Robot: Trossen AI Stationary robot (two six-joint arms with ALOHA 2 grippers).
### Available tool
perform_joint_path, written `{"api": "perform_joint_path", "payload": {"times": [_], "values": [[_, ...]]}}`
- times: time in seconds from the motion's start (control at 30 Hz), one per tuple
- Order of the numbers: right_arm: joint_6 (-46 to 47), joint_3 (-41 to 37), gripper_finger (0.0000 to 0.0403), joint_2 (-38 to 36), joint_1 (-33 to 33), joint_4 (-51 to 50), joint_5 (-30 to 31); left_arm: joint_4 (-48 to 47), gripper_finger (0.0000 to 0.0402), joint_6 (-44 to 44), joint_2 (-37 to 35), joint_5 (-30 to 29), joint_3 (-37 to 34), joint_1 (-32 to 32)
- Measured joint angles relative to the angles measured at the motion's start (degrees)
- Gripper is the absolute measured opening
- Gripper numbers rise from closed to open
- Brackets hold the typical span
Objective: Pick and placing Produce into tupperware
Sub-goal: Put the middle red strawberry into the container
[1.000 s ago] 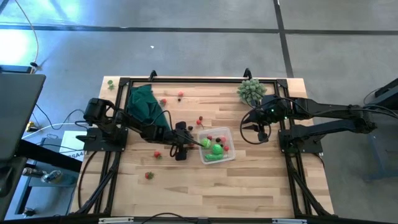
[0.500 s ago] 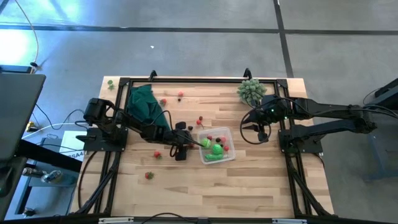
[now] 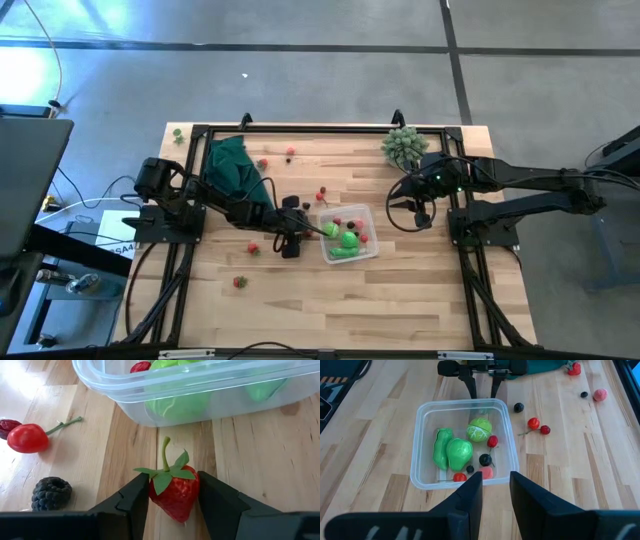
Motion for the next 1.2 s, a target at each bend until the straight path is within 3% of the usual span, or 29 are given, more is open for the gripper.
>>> {"api": "perform_joint_path", "payload": {"times": [0.27, 0.77, 0.93, 1.1, 1.2], "values": [[0.0, -0.01, 0.0089, -0.01, 0.0, 0.0, 0.0, 0.56, 0.0149, 0.12, -2.01, -0.23, 0.0, 0.02], [-0.01, -0.01, 0.0089, 0.0, 0.01, 0.0, 0.0, -0.41, 0.0149, 4.47, -14.03, -8.28, 0.43, 0.07], [-0.01, -0.01, 0.0089, 0.0, 0.02, 0.0, 0.0, -6.35, 0.0149, 8.8, -14.43, -8.35, 7.12, 0.07], [0.0, -0.01, 0.0089, -0.02, 0.0, 0.0, 0.0, -19.3, 0.0149, 17.11, -10.85, -7.89, 20.5, 0.44], [-0.01, -0.01, 0.0089, -0.02, 0.02, 0.0, 0.0, -26.64, 0.0149, 20.16, -6.93, -4.77, 28.84, 1.46]]}}
